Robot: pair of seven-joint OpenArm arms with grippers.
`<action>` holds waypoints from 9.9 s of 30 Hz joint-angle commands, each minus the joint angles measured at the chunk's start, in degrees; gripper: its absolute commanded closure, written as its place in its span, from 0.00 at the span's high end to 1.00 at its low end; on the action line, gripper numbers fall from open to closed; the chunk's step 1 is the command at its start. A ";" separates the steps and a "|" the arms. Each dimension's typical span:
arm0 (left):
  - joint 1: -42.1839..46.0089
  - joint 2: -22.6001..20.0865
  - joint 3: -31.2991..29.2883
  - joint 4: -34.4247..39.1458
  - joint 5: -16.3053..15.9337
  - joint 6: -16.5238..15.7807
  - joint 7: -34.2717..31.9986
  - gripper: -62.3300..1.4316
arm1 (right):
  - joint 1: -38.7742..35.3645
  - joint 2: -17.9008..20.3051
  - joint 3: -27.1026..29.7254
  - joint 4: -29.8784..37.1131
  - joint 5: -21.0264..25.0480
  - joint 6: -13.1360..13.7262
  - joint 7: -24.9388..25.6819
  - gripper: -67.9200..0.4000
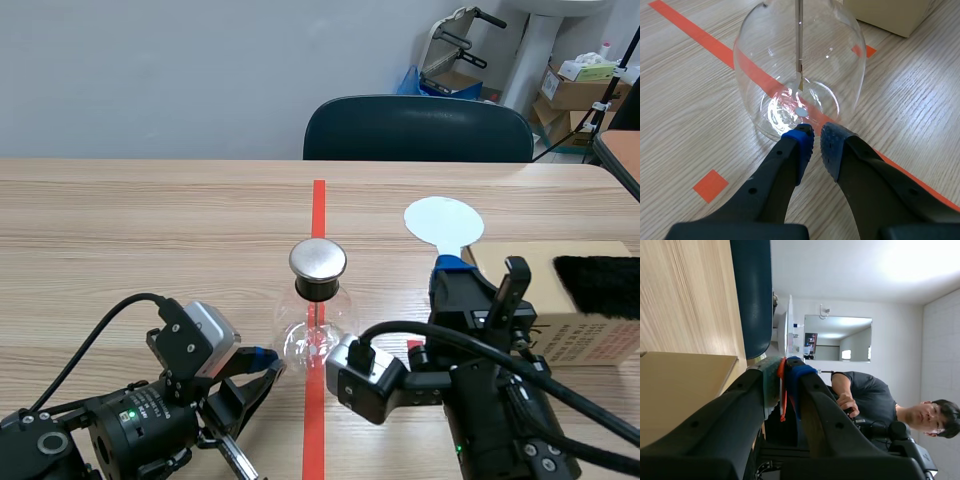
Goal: Do the electroscope experiment
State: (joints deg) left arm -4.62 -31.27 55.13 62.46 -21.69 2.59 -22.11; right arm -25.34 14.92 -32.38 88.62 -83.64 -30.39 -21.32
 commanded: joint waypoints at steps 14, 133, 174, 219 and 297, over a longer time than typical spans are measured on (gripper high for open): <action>-0.13 0.72 0.24 0.90 -0.11 -0.07 -0.66 0.16 | -0.70 0.33 0.17 0.96 -0.06 -1.97 -0.39 0.02; 0.00 0.81 0.13 0.26 -0.13 2.86 -0.35 0.16 | -1.05 2.08 0.15 1.07 -0.06 -5.75 8.00 0.02; 0.02 1.55 0.13 0.22 -0.13 2.86 -0.28 0.16 | -2.60 3.82 0.04 2.69 -0.06 -4.24 26.84 0.02; 0.15 -0.42 0.13 0.22 -0.11 2.62 -0.39 0.16 | -2.60 3.82 0.07 2.69 -0.06 -4.28 -9.49 0.02; 0.98 -0.98 0.13 0.22 -0.13 2.21 -2.05 0.16 | -2.60 3.85 0.07 2.69 -0.06 -4.28 16.63 0.02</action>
State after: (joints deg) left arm -3.66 -32.40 55.13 62.22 -21.69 4.89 -22.98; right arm -28.18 18.46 -32.38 89.86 -83.66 -34.04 -4.08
